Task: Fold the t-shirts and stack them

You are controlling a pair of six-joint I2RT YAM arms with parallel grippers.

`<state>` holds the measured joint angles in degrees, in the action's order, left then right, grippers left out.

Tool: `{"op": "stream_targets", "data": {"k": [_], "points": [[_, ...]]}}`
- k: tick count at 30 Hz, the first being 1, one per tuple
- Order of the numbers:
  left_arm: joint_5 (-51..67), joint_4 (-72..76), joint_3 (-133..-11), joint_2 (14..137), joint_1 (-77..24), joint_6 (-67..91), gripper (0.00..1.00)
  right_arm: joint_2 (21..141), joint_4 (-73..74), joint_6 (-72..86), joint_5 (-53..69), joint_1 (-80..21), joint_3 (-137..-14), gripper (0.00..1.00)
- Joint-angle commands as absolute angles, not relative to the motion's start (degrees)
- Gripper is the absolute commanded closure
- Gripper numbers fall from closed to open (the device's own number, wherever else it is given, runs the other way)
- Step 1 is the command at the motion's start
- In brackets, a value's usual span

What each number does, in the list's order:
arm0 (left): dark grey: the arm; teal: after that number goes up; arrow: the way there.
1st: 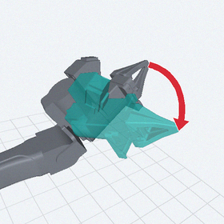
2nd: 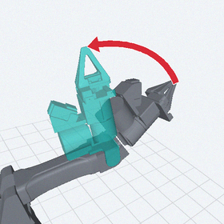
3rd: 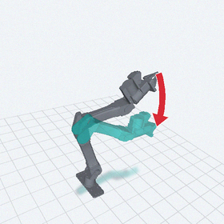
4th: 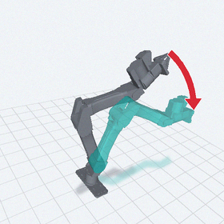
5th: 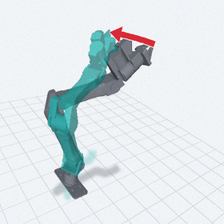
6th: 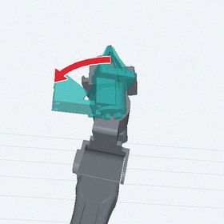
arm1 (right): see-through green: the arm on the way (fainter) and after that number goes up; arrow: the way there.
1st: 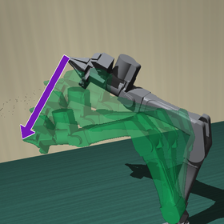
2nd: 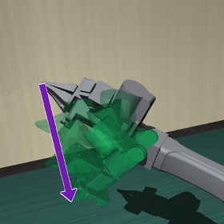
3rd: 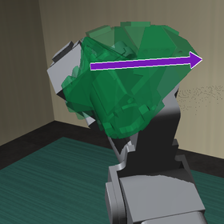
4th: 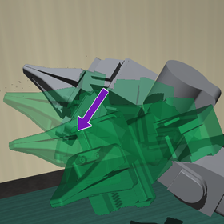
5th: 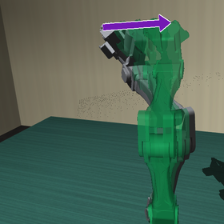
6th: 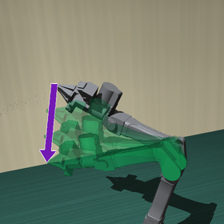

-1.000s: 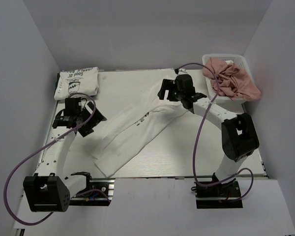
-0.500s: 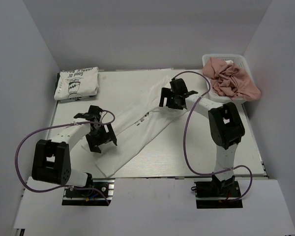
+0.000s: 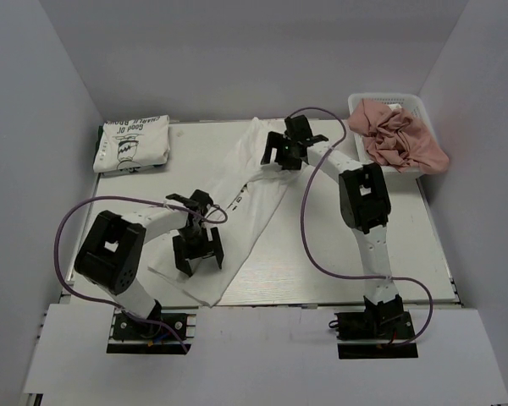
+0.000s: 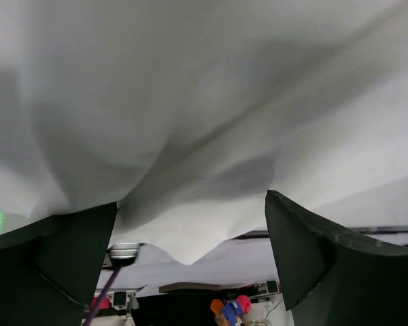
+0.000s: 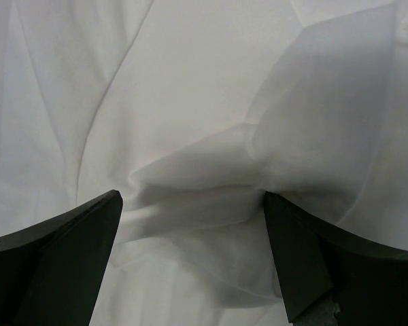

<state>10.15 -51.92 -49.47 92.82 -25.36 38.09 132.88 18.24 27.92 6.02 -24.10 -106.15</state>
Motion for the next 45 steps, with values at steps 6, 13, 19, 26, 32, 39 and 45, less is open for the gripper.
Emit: {"op": "stream_targets", "data": {"k": [6, 13, 19, 26, 32, 39, 45], "points": [[15.64, -34.29, -50.71, 93.25, -38.31, 49.56, 0.00, 146.85, 21.45, 28.56, 10.71, -22.76, -121.89, 0.09], [16.17, -25.14, -53.69, 100.87, -48.42, 54.48, 0.00, 146.51, 21.18, 26.46, 8.00, -22.15, -121.55, 0.09], [16.79, -28.91, -64.58, 109.94, -55.45, 53.97, 0.00, 146.07, 22.23, 26.46, 6.51, -21.18, -121.82, 0.09], [6.88, -37.69, -69.95, 107.06, -58.62, 52.57, 0.00, 143.88, 24.34, 22.86, 9.31, -19.77, -123.93, 0.09], [-5.79, -46.66, -75.50, 101.26, -62.04, 47.20, 0.00, 134.41, 29.35, 16.01, 11.42, -20.48, -125.86, 0.09], [-9.66, -47.63, -67.35, 88.00, -63.19, 44.81, 0.00, 119.54, 28.74, 11.25, 8.70, -22.93, -110.51, 0.09], [-16.69, -47.54, -51.53, 73.23, -61.44, 53.25, 0.00, 98.57, 19.96, 19.06, -8.87, -27.95, -78.08, 0.09]]}}
